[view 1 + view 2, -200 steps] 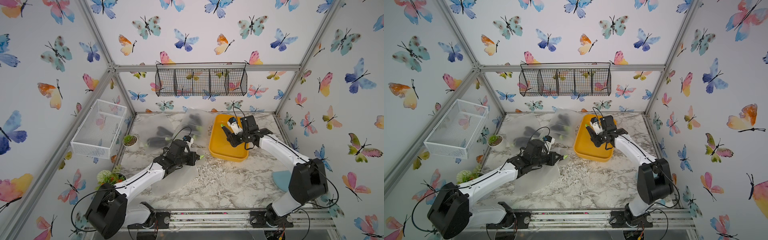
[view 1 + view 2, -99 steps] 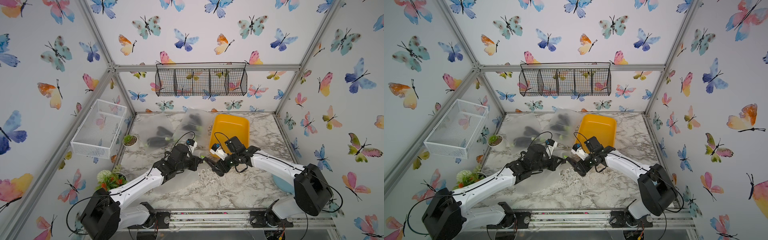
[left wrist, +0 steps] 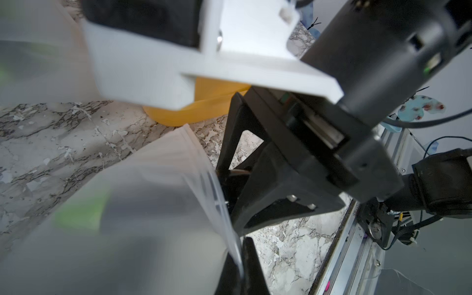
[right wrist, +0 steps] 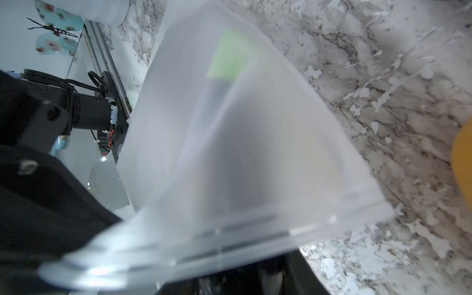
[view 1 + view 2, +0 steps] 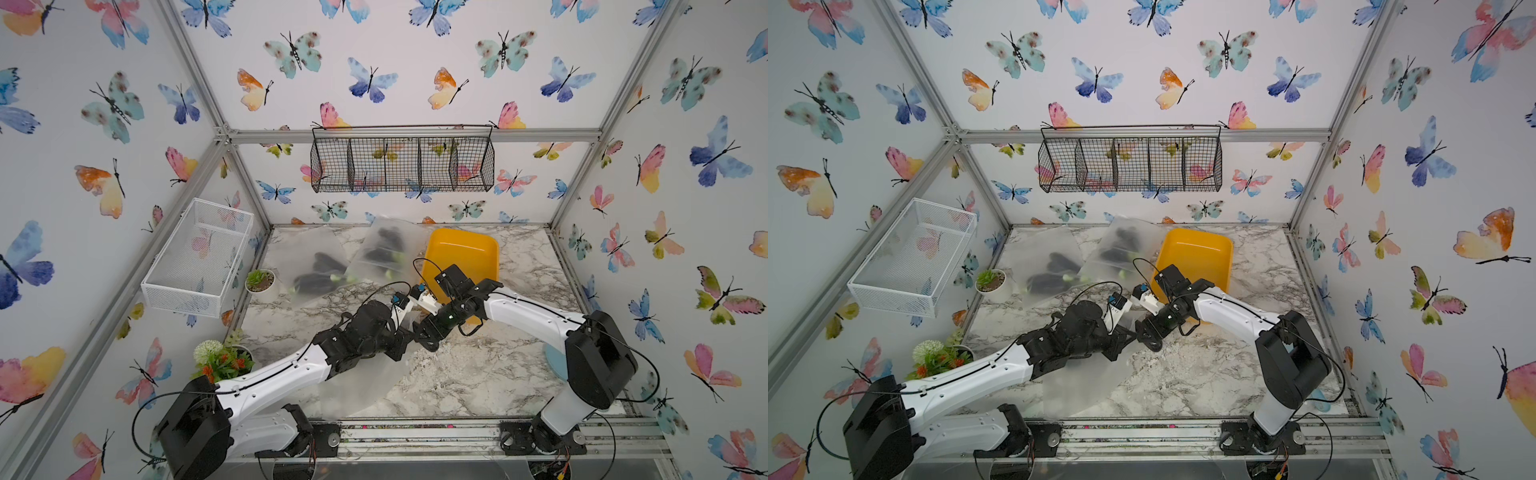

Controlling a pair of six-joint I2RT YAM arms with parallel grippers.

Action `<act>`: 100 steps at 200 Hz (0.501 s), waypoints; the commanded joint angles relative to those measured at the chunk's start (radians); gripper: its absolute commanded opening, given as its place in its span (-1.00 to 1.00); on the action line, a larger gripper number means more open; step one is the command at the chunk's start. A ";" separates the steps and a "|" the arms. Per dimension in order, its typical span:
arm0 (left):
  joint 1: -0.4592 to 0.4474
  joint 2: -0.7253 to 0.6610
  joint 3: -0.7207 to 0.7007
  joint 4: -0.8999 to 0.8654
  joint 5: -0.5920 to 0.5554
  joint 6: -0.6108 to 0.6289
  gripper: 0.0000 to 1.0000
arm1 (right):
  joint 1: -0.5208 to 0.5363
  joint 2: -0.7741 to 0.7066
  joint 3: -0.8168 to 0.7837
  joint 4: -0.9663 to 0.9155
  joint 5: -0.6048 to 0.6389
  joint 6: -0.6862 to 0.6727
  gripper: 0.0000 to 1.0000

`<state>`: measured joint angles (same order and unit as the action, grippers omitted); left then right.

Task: Place the eggplant in a zip-top bag and seal the zipper
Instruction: Place the eggplant in the zipper food storage bag.

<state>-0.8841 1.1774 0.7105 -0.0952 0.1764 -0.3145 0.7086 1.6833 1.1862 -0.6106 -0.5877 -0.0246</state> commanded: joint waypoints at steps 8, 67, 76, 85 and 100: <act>0.007 0.007 -0.004 0.061 -0.005 -0.039 -1.00 | 0.003 0.035 0.076 -0.061 -0.035 0.035 0.00; 0.134 -0.012 -0.108 0.239 0.107 -0.156 -1.00 | -0.034 0.023 0.084 -0.056 -0.036 0.037 0.16; 0.140 -0.007 -0.102 0.239 0.106 -0.156 -1.00 | -0.046 0.025 0.087 -0.064 -0.014 0.043 0.17; 0.148 -0.003 -0.095 0.237 0.104 -0.158 -1.00 | -0.066 0.004 0.075 -0.054 -0.001 0.054 0.20; 0.161 0.001 -0.092 0.243 0.115 -0.159 -1.00 | -0.106 -0.047 0.042 -0.032 0.007 0.064 0.26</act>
<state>-0.7399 1.1736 0.5968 0.0883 0.2489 -0.4553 0.6575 1.7077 1.2617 -0.6415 -0.5980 0.0193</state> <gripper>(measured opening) 0.047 0.619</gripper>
